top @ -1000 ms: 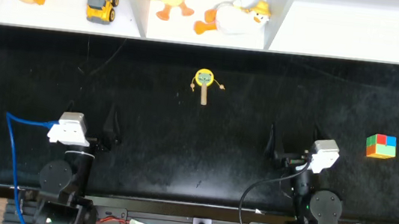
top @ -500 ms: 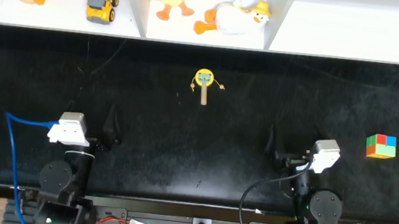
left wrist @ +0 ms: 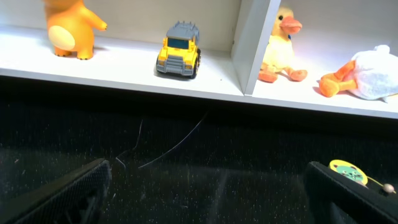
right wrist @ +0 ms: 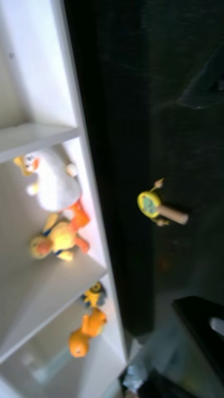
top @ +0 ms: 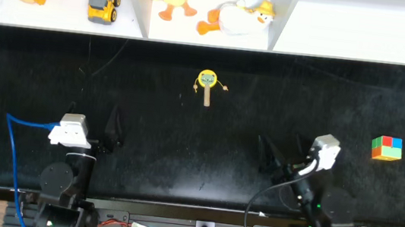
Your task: Store Toys
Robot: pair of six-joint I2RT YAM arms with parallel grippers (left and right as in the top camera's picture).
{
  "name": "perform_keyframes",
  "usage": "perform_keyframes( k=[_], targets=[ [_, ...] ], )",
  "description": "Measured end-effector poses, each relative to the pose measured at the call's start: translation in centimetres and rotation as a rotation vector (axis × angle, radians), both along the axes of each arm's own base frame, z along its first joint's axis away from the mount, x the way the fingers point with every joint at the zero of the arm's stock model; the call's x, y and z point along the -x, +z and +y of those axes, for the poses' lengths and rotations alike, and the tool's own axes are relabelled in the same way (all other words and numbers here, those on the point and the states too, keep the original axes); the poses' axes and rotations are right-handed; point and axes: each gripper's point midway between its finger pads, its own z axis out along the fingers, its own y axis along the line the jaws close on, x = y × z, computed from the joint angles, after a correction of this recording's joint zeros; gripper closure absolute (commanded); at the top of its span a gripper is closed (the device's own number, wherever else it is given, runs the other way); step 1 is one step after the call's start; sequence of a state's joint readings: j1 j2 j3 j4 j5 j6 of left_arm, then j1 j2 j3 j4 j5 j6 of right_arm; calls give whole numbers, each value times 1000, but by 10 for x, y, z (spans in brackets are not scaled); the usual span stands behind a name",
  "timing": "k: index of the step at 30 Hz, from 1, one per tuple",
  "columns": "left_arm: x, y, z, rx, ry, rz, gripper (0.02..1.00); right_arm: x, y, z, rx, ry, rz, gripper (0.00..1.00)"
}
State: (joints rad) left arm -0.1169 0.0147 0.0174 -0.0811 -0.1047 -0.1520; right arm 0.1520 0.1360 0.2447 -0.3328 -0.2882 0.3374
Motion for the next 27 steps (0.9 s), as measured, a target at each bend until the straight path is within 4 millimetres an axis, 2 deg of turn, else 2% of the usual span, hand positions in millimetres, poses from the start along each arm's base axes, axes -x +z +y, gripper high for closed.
perform_keyframes(
  k=[2, 6, 10, 13, 17, 19, 24, 27],
  targets=[
    [0, 0, 0, 0, 0, 0, 20, 1, 23, 1, 15, 11, 12, 3],
    [0, 0, 0, -3, -1, 1, 20, -5, 49, 5, 59, 36, 113, 3],
    [0, 0, 0, -3, -1, 1, 20, -19, 50, 10, 121, 64, 290, 3],
    [0, -1, 0, -3, -1, 1, 20, -33, 58, 23, 167, 104, 394, 3],
    [0, -1, 0, -3, -1, 1, 23, -44, 66, 50, 240, 164, 472, 5],
    [0, -1, 0, -3, -1, 1, 20, -46, 68, 71, 276, 197, 504, 5],
    [0, -1, 0, -3, -1, 1, 20, -38, 55, 124, 365, 236, 587, 5],
    [0, -1, 0, -3, -1, 1, 20, -31, 26, 149, 421, 189, 675, 7]
  ],
)
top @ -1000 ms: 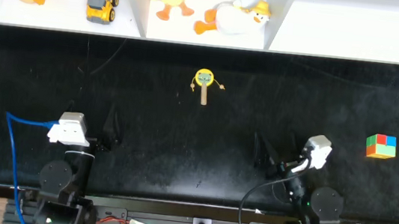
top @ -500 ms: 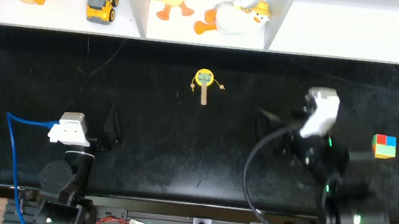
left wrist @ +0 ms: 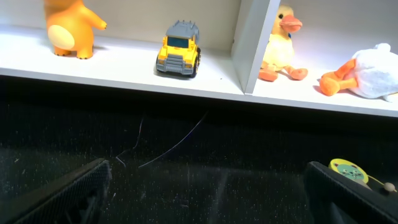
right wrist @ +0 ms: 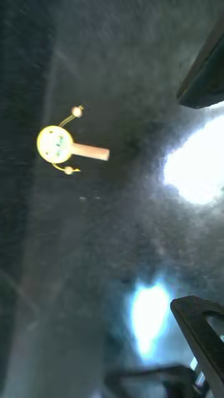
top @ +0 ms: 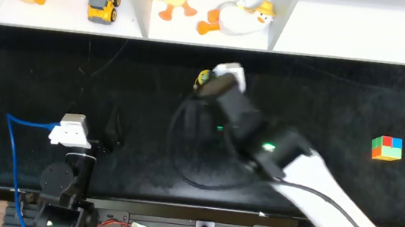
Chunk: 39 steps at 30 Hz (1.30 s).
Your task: Store Toys
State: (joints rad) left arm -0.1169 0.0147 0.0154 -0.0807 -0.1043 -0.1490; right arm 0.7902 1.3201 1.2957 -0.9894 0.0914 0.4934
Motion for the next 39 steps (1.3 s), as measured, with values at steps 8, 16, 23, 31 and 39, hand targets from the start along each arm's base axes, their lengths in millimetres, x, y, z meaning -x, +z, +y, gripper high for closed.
perform_keyframes(
  k=[8, 16, 23, 31, 39],
  targets=[
    [0, 0, 0, 0, 0, 0, 20, -16, -50, 29, 75, -89, 49, 3],
    [0, 0, 0, 0, 0, 0, 20, -58, -112, 9, 195, -192, 118, 5],
    [0, 0, 0, 0, 0, 0, 20, -104, -145, 0, 174, -231, 110, 88],
    [0, 0, 0, 0, 0, 0, 20, -113, -172, 11, 148, -180, 145, 119],
    [0, 0, 0, 0, 0, 0, 20, -106, -192, 13, 162, -149, 200, 233]
  ],
)
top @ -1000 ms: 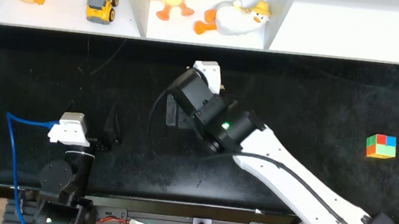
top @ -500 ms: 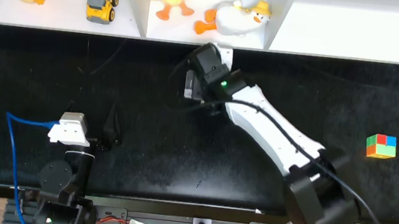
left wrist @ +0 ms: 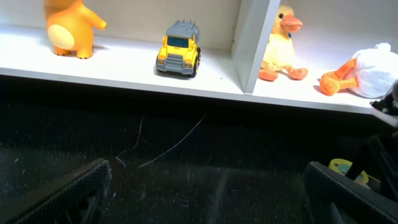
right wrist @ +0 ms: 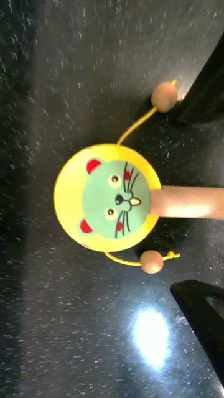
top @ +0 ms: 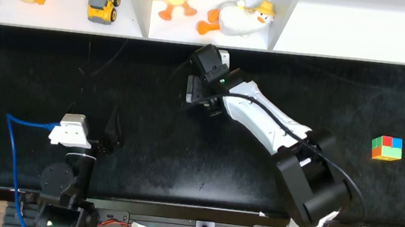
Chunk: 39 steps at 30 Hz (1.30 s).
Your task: Store Toys
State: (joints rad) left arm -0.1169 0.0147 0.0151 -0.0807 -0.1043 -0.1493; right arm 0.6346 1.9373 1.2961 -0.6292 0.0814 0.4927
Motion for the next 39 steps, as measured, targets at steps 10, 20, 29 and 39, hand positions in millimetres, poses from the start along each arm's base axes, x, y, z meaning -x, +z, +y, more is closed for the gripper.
perform_keyframes(
  k=[10, 20, 29, 39],
  targets=[
    [0, 0, 0, 0, 0, 0, 20, 3, -3, 5, -13, 19, 31, 522],
    [0, 0, 0, 0, 0, 0, 20, 12, -6, 0, 13, 27, 75, 678],
    [0, 0, 0, 0, 0, 0, 20, 16, -7, -3, 25, 34, 88, 844],
    [0, 0, 0, 0, 0, 0, 20, 25, -5, -4, 32, 41, 139, 958]
  ],
)
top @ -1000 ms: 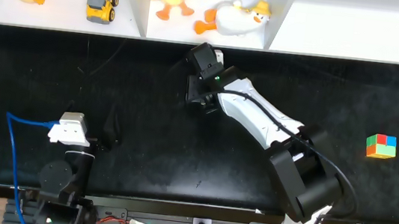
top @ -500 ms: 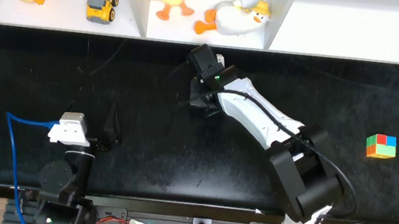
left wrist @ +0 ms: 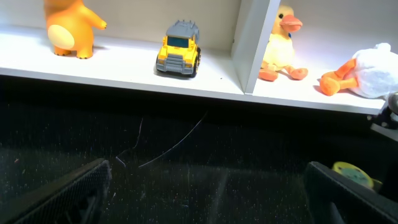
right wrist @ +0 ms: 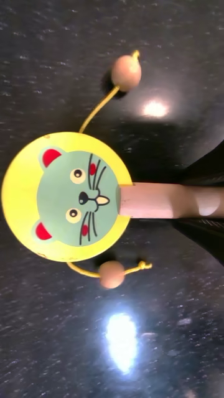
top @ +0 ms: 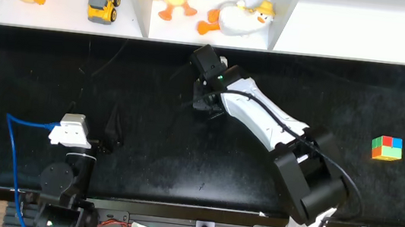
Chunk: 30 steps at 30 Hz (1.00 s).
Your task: Store Toys
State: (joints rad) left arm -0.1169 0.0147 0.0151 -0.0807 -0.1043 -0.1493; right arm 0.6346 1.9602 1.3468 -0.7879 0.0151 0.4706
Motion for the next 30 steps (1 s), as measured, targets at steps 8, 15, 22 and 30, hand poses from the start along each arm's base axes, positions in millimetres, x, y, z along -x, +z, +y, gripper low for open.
perform_keyframes(
  k=[8, 15, 22, 30],
  targets=[
    [0, 0, 0, 0, 0, 0, 20, 20, 37, -16, 113, -13, 149, 956],
    [0, 0, 0, 0, 0, 0, 20, 41, 72, -47, 215, -82, 183, 956],
    [0, 0, 0, 0, 0, 0, 20, 29, 128, -98, 172, -227, 62, 956],
    [0, 0, 0, 0, 0, 0, 20, 26, 151, -196, 156, -464, 3, 956]
  ],
)
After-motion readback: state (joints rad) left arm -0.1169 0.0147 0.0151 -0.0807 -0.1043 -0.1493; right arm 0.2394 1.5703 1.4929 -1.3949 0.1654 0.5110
